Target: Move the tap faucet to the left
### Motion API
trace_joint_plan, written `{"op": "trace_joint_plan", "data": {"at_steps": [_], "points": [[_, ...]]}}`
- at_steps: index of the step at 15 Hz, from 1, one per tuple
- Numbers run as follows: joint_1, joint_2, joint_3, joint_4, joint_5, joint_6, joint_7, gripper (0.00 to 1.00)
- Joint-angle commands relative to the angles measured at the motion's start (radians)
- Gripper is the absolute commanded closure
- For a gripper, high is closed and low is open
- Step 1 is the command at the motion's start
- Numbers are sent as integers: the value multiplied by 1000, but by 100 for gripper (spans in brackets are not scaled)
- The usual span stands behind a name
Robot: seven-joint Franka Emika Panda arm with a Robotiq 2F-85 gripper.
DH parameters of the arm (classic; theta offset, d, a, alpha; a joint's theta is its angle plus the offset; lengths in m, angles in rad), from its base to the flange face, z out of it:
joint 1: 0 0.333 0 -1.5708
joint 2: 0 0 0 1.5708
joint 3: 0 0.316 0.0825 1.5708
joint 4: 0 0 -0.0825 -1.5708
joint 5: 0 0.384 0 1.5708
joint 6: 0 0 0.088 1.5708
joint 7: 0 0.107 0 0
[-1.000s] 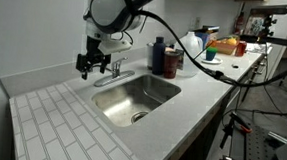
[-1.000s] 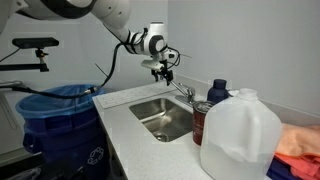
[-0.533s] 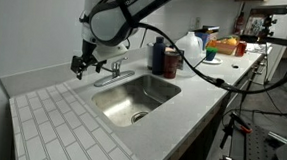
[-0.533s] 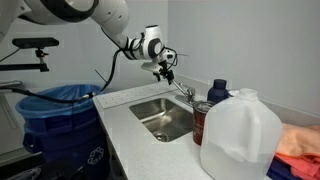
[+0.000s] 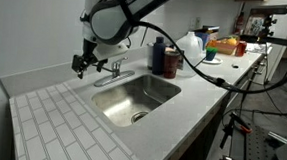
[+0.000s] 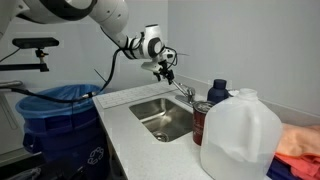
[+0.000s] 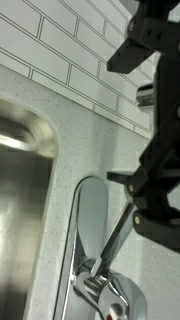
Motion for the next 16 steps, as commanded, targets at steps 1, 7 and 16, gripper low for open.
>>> {"op": "trace_joint_plan", "data": {"at_steps": [1,7,16], "points": [[-31,-88,18,-62,35,-98,-30,0],[-71,-282,38,-236,84,-200,-76,0],[-108,-621,33,-571,77,-177,-71,0]]}}
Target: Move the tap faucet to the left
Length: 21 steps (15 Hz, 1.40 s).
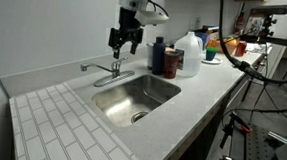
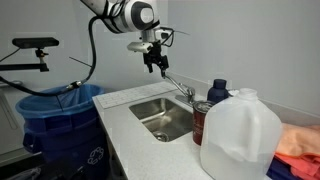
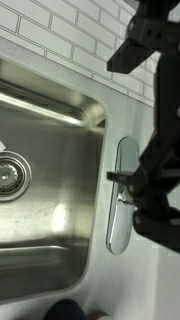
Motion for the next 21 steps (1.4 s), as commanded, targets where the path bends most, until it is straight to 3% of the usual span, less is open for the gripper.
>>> {"op": "trace_joint_plan", "data": {"at_steps": [1,9,21], "points": [[-37,-153,17,-154,13,21,-14,0],[-55,-256,31,-254,-4,37,26,0],[-84,-271,40,-299,-69,157,44,0]]}}
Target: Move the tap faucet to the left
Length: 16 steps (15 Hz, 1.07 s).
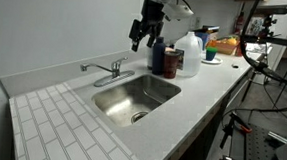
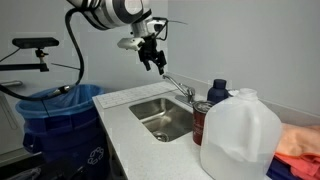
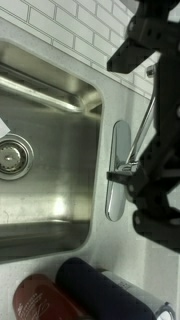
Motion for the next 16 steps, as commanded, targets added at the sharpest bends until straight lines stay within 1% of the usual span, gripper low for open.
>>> {"op": "trace_joint_plan", "data": {"at_steps": [1,7,14,16], "points": [[-32,-33,27,-40,-40,45,33,0],[-38,-33,29,-46,-69,66,47,0],[-38,-33,31,-45,-63,62,60,0],[-36,-33,31,-44,-46,55,68,0]]}}
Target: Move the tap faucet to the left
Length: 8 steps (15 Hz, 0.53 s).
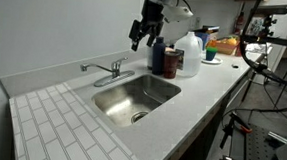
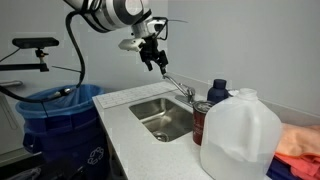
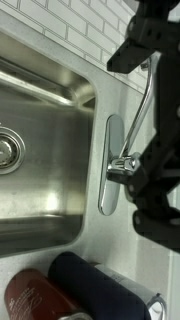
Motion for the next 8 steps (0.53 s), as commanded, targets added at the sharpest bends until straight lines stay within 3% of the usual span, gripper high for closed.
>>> {"op": "trace_joint_plan", "data": {"at_steps": [1,8], "points": [[-22,0,21,1,6,-2,0,0],[-22,0,23,1,6,-2,10,0]]}}
